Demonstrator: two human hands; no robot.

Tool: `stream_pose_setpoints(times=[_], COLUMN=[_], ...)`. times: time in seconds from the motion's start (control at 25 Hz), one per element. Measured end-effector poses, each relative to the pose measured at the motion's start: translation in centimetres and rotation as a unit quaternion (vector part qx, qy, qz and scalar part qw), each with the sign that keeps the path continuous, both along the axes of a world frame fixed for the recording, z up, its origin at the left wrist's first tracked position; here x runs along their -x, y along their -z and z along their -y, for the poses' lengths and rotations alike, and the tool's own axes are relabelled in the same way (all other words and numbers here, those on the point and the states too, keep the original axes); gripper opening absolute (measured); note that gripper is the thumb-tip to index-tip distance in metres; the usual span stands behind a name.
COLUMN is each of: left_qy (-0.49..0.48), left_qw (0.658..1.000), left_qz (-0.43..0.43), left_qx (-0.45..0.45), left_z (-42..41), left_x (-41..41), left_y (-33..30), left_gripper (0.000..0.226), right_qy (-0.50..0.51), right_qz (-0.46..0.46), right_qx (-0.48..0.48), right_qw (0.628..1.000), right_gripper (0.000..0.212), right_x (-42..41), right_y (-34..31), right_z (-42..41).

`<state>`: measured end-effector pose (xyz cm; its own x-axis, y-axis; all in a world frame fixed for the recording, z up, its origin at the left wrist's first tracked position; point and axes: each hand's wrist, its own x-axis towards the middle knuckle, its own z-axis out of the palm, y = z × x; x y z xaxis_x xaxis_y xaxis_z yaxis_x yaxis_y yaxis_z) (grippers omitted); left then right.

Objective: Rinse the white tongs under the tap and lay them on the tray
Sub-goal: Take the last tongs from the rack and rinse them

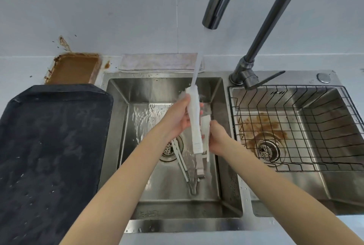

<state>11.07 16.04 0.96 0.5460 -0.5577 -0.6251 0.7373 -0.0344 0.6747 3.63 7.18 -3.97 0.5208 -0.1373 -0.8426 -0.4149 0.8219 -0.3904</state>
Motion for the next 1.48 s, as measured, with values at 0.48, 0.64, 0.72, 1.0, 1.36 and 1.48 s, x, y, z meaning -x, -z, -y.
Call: stream_pose_setpoints(times=[0.48, 0.64, 0.72, 1.0, 1.36, 1.48], left_qy=[-0.113, -0.183, -0.206, -0.233, -0.243, -0.249], left_qw=[0.989, 0.974, 0.969, 0.969, 0.970, 0.968], left_qz=[-0.093, -0.132, -0.133, -0.061, 0.003, 0.005], left_qx=[0.007, 0.000, 0.017, 0.061, 0.000, -0.039], left_z=[-1.0, -2.1, -2.6, -4.6, -3.0, -2.2], left_x=[-1.7, -2.4, -2.4, -3.1, -2.3, -1.9], left_y=[1.6, 2.4, 2.5, -0.1, -2.1, -1.8], left_gripper=[0.031, 0.045, 0.045, 0.044, 0.045, 0.047], right_qy=[0.029, -0.080, -0.180, -0.105, -0.117, -0.119], right_qz=[0.052, 0.086, 0.084, 0.053, 0.045, 0.027], right_qx=[0.057, 0.161, 0.300, 0.405, 0.351, 0.349], right_qw=[0.997, 0.980, 0.933, 0.907, 0.928, 0.929], right_gripper=[0.023, 0.014, 0.020, 0.025, 0.034, 0.040], right_x=[-1.4, -2.9, -3.9, -6.9, -6.8, -6.0], right_y=[-2.2, -3.8, -4.0, -3.3, -2.6, -2.7], right_z=[1.4, 0.9, 0.5, 0.6, -2.7, -2.6])
